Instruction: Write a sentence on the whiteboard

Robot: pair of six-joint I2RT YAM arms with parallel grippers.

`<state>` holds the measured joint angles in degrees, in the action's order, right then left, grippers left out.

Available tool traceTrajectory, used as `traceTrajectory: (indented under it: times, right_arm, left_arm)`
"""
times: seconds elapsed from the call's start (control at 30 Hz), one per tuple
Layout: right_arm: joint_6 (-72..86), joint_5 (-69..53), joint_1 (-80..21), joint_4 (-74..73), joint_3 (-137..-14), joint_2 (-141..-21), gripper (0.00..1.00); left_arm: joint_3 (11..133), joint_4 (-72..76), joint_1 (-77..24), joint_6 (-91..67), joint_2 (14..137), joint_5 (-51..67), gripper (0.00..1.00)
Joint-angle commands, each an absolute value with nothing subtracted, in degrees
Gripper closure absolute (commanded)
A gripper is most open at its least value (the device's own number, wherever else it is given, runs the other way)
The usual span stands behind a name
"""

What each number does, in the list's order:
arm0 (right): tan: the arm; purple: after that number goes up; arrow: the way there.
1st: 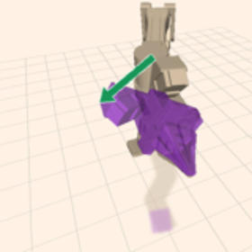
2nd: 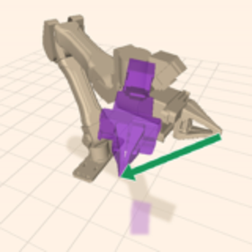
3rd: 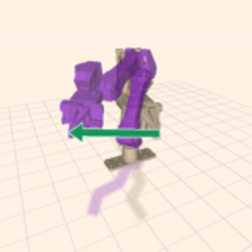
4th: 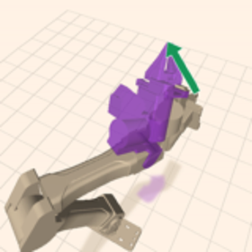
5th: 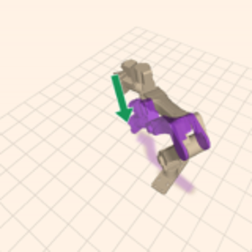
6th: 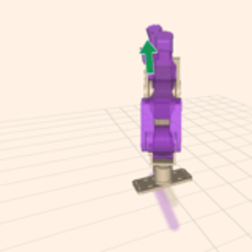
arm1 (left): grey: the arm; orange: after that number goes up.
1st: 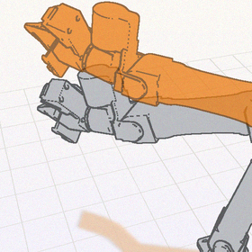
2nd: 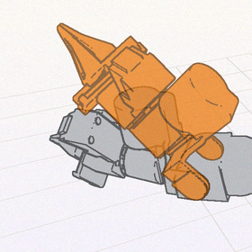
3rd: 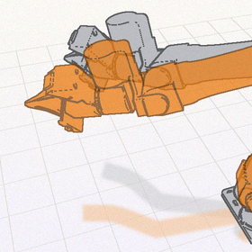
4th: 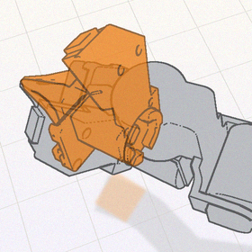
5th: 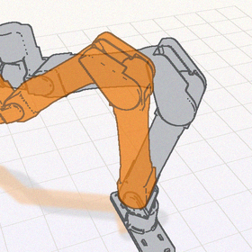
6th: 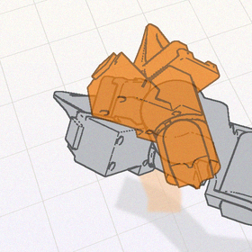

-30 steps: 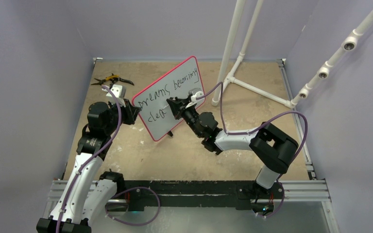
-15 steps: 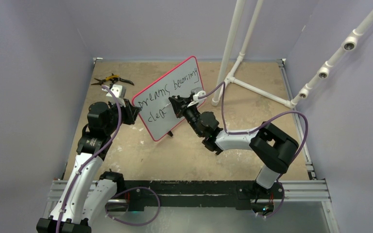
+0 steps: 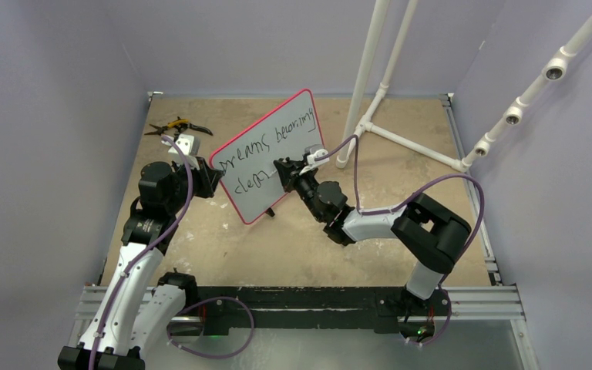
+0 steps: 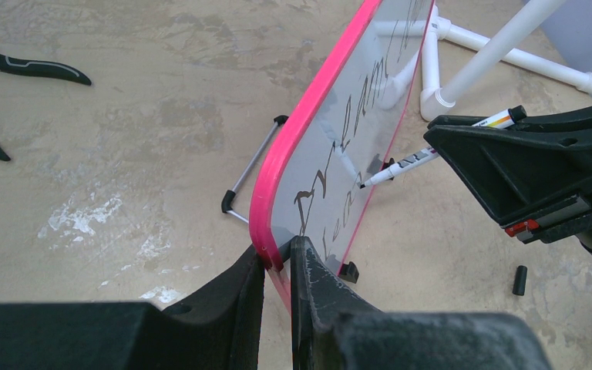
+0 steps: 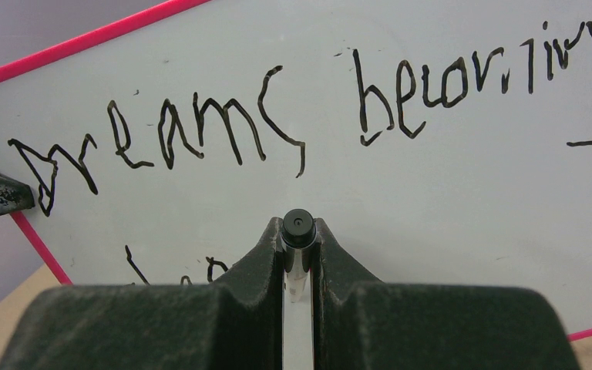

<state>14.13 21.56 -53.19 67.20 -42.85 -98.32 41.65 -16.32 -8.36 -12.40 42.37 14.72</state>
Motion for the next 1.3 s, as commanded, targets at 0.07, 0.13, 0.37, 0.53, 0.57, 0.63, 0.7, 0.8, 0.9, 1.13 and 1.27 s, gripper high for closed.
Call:
traceTrajectory:
  times: [0.07, 0.13, 0.37, 0.53, 0.57, 0.63, 0.7, 0.8, 0.9, 1.13, 1.27]
  right_arm:
    - [14.14, 22.27, -52.82, 69.0, -44.69, -98.74, 1.0]
    - [14.27, 22.0, -52.82, 69.56, -45.38, -98.23, 1.0]
    - [14.57, 21.7, -52.82, 71.02, -46.76, -96.75, 1.0]
    - [14.8, 21.51, -52.82, 71.41, -46.86, -96.09, 1.0]
    - [14.77, 21.53, -52.82, 71.57, -46.78, -95.95, 1.0]
    - [15.04, 21.57, -52.82, 71.83, -46.48, -95.69, 1.0]
    - [15.47, 21.59, -52.87, 72.28, -45.82, -95.34, 1.0]
    - [16.23, 21.94, -52.83, 73.12, -44.7, -94.74, 1.0]
    - [16.62, 22.47, -52.82, 74.35, -44.0, -94.34, 1.0]
    - [16.55, 24.23, -52.76, 74.07, -43.22, -94.2, 1.0]
    - [16.12, 24.35, -52.75, 74.25, -41.83, -93.16, 1.0]
  left_arm:
    - [41.44, -15.21, -8.44, -11.49, 42.35, 16.01, 0.86]
    - [41.4, -15.21, -8.44, -11.46, 42.36, 16.0, 0.86]
    - [41.4, -15.23, -8.44, -11.42, 42.23, 15.94, 0.86]
    - [41.39, -15.23, -8.44, -11.43, 42.12, 15.92, 0.86]
    - [41.4, -15.21, -8.44, -11.47, 42.07, 15.95, 0.86]
    - [41.4, -15.3, -8.44, -11.43, 42.1, 15.91, 0.86]
    - [41.43, -15.29, -8.44, -11.49, 42.1, 15.95, 0.86]
    - [41.4, -15.29, -8.44, -11.43, 42.1, 15.91, 0.86]
    - [41.42, -15.26, -8.44, -11.43, 42.1, 15.91, 0.86]
    - [41.44, -15.27, -8.44, -11.44, 42.1, 16.0, 0.86]
    - [41.4, -15.29, -8.44, -11.45, 42.01, 16.0, 0.86]
